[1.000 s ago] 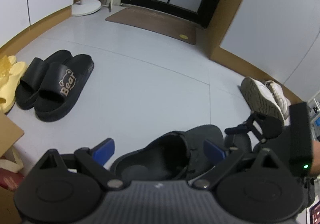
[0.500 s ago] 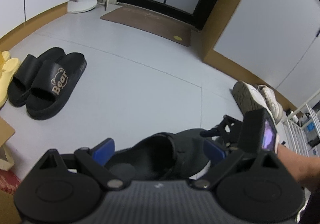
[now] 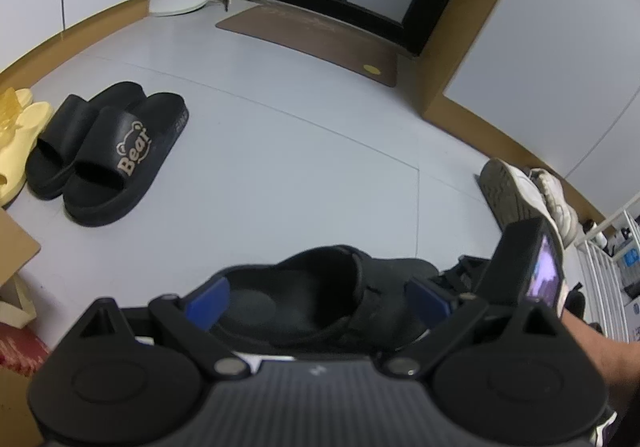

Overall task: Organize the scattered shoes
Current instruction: 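Grasp the black knit clog by its toe with the right tool and lift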

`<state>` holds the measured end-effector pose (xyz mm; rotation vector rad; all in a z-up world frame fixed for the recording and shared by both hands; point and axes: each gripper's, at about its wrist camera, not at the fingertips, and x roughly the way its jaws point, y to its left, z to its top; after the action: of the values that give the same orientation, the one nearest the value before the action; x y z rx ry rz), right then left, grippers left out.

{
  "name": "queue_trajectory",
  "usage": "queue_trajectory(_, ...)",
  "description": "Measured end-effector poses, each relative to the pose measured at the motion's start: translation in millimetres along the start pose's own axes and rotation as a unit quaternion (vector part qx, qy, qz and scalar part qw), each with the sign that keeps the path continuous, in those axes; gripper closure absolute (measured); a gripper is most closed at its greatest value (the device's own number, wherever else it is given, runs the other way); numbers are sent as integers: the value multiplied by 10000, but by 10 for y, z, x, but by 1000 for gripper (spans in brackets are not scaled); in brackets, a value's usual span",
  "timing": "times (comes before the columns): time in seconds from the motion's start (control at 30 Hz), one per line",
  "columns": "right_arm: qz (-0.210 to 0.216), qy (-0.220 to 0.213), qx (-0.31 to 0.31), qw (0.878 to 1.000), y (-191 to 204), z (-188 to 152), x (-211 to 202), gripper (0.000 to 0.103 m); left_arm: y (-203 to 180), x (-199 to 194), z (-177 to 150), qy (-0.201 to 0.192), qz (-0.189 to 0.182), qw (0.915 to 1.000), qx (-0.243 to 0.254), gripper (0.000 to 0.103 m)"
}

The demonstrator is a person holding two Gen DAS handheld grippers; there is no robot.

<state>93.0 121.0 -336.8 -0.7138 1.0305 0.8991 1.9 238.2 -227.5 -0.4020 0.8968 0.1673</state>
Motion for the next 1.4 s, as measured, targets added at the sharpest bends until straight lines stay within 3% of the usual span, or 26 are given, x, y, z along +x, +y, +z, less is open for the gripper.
queue_trajectory(0.13,-62,-22,560,9984,-69,-16,-46,29,8,25,-9,60,78,10000,10,6)
queue_trajectory(0.33,86,12,855,9963,3,-69,-89,29,29,16,-4,54,60,10000,-19,6)
queue_trajectory(0.47,262,-7,947,9952,71,-85,-153,37,37,12,2,28,74,10000,-58,6)
queue_trajectory(0.57,606,-3,1139,9916,71,-102,-174,42,43,16,-4,32,112,9999,-57,6)
queue_trajectory(0.63,1098,-115,1224,9863,51,-141,-229,45,58,16,-8,41,140,9999,-70,6)
queue_trajectory(0.67,1270,-217,1180,9846,42,-161,-275,44,73,13,-8,35,159,9998,-87,6)
queue_trajectory(0.73,1162,-337,988,9877,16,-168,-330,19,97,6,-9,25,206,9997,-114,6)
queue_trajectory(0.8,927,-430,913,9906,-67,-167,-372,8,100,12,-17,22,263,9996,-110,6)
queue_trajectory(0.93,717,-543,999,9909,-349,-109,-354,7,62,49,-38,89,227,9997,-36,6)
queue_trajectory(1.03,833,-414,907,9915,-423,-44,-208,6,45,57,-47,108,170,9998,-13,6)
queue_trajectory(1.27,948,-46,561,9939,-292,98,139,5,58,52,-48,92,120,9999,-49,6)
queue_trajectory(1.4,687,-114,586,9959,-192,47,170,5,79,58,-62,95,119,9998,-97,6)
